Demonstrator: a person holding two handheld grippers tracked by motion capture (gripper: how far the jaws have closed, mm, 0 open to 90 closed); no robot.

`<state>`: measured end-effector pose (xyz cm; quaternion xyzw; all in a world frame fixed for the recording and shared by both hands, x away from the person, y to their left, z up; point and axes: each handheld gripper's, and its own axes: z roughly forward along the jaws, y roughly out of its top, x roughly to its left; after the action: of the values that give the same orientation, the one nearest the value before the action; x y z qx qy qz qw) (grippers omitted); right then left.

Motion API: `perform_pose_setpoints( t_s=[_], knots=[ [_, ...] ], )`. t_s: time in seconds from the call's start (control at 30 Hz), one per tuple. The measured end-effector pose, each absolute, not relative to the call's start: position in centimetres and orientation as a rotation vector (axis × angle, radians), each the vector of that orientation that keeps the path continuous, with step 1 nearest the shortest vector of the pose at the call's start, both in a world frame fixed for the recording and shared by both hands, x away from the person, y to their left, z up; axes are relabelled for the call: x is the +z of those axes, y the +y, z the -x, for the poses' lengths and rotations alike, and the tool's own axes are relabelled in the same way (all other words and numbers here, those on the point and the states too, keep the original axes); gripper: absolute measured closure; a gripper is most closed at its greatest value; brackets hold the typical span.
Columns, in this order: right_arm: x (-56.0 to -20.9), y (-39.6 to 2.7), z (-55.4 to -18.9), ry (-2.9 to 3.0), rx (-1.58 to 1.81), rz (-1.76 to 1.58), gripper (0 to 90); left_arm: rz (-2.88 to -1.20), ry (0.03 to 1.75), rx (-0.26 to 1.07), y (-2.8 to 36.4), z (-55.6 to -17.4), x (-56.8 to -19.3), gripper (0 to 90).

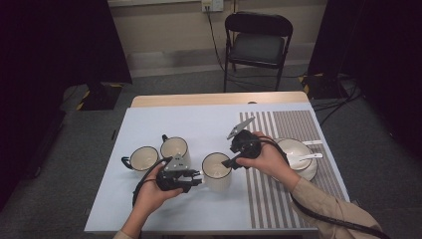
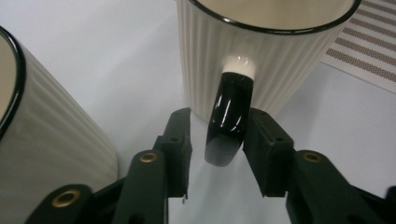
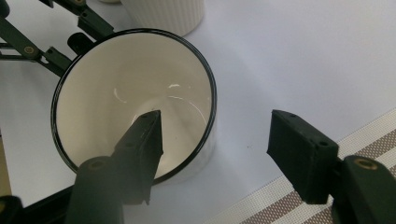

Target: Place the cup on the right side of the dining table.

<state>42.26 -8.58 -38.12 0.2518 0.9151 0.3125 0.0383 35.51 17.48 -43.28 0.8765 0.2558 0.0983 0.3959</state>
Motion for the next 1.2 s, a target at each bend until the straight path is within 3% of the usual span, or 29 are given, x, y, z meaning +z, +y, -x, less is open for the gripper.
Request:
perform_pose_setpoints(
  t_s=[0.27, 0.47, 1.2],
  knots=[
    [-38.4, -8.5, -42.7, 2.806, 0.944, -0.89, 45.0, -2.233, 0.647, 0.27, 17.3, -35.4, -43.3, 71.0],
    [-38.4, -8.1, -42.6, 2.803, 0.936, -0.899, 56.1, -2.238, 0.652, 0.281, 17.2, -35.4, -43.2, 77.0],
    [-39.5, -6.8, -42.3, 2.783, 0.915, -0.871, 78.2, -2.277, 0.683, 0.289, 16.4, -35.1, -42.5, 77.6]
  ],
)
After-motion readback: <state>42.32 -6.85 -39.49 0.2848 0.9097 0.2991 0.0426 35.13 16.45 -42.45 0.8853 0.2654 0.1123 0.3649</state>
